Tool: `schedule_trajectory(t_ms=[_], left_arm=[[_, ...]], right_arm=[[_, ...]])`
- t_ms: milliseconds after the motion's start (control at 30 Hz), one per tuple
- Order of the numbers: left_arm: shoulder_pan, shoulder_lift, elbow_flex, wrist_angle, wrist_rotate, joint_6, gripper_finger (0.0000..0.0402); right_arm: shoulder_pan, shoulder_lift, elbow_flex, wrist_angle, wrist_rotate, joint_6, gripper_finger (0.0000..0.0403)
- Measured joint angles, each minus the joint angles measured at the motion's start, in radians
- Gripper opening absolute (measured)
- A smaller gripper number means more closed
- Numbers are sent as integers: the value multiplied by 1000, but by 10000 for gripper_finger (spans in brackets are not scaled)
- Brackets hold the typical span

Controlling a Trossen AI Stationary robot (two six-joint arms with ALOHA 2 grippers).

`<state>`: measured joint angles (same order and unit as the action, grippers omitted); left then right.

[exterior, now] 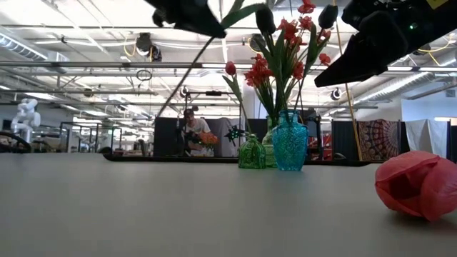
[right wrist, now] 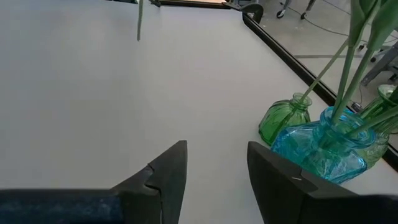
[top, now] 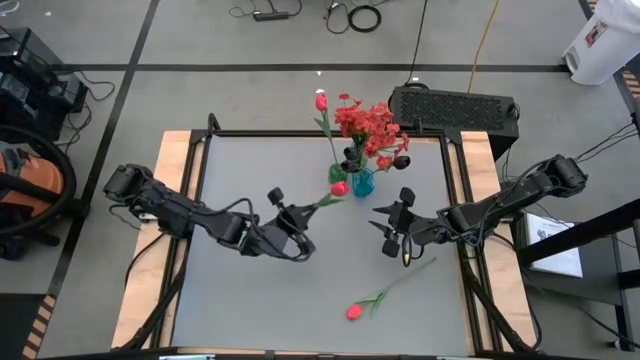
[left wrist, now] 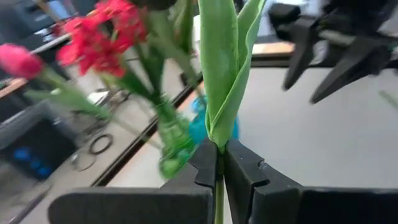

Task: Sort flowers into vase by color
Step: Put the left pink flower into the bottom green vase

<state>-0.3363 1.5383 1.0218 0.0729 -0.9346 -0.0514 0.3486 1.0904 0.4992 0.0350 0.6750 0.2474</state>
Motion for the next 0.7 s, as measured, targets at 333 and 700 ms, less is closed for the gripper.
schedule_trajectory(t_ms=[333,700], left_arm=[[29,0,-13,83,70,68,17],[26,-98,-223,361,70,113,17]], right_arm=[[0,0,0,7,0,32,160],[0,0,0,7,-2,133,160]])
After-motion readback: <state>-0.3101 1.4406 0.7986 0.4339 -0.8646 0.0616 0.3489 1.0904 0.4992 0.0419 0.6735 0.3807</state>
